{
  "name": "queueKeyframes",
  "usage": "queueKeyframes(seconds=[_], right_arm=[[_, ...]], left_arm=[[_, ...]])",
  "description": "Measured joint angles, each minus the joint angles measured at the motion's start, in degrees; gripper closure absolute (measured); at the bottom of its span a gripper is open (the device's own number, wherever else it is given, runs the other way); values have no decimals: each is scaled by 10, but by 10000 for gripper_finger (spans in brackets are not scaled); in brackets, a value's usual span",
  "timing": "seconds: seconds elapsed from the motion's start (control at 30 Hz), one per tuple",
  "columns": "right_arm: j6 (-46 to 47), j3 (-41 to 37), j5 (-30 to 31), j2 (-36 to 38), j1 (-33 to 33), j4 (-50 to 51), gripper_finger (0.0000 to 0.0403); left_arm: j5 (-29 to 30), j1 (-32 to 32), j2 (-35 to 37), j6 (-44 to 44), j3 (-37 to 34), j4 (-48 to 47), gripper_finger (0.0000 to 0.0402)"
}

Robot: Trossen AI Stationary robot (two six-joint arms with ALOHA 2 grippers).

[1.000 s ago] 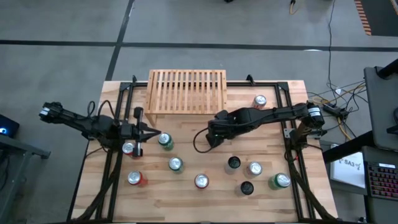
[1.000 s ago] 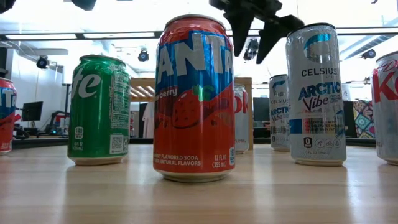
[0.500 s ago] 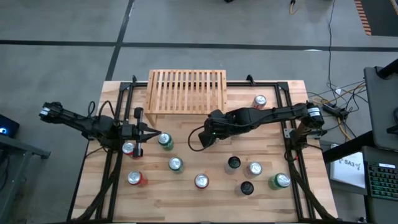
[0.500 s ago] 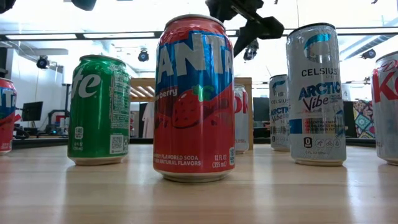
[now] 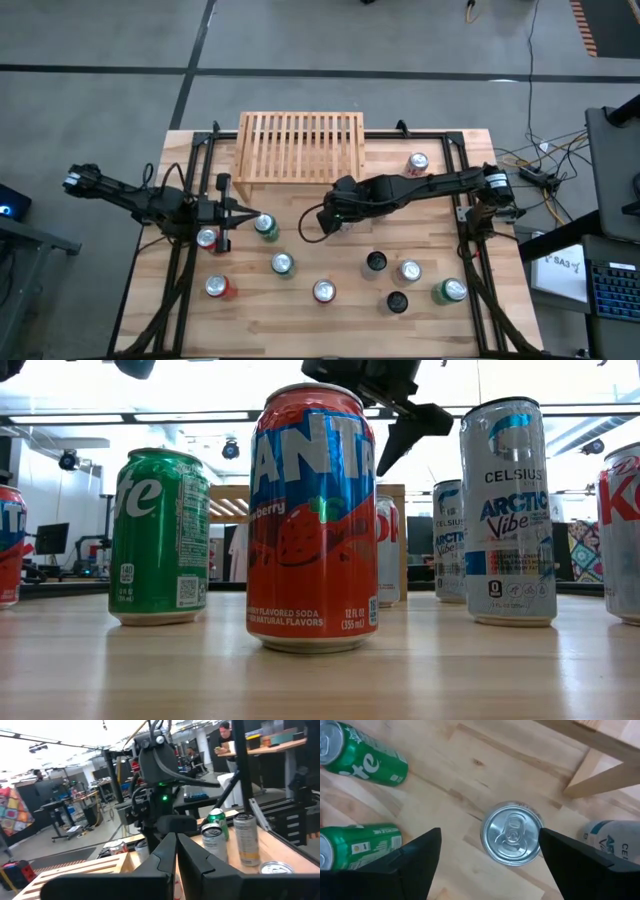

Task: Place canned beverage on shelf
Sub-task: Put the middle white soda can on the shelf

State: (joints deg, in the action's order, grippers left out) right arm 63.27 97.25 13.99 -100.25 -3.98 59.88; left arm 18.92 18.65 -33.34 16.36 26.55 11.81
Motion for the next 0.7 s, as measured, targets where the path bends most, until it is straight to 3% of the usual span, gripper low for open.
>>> queueKeyframes(seconds=[0.3,0.7], right_arm=[[-4,0,2,-18,1,39,97],[-3,0,2,-36,0,42,99]], left_arm=[[64,0,-1,0,0,-29,401],[66,0,-1,-3,0,-29,401]])
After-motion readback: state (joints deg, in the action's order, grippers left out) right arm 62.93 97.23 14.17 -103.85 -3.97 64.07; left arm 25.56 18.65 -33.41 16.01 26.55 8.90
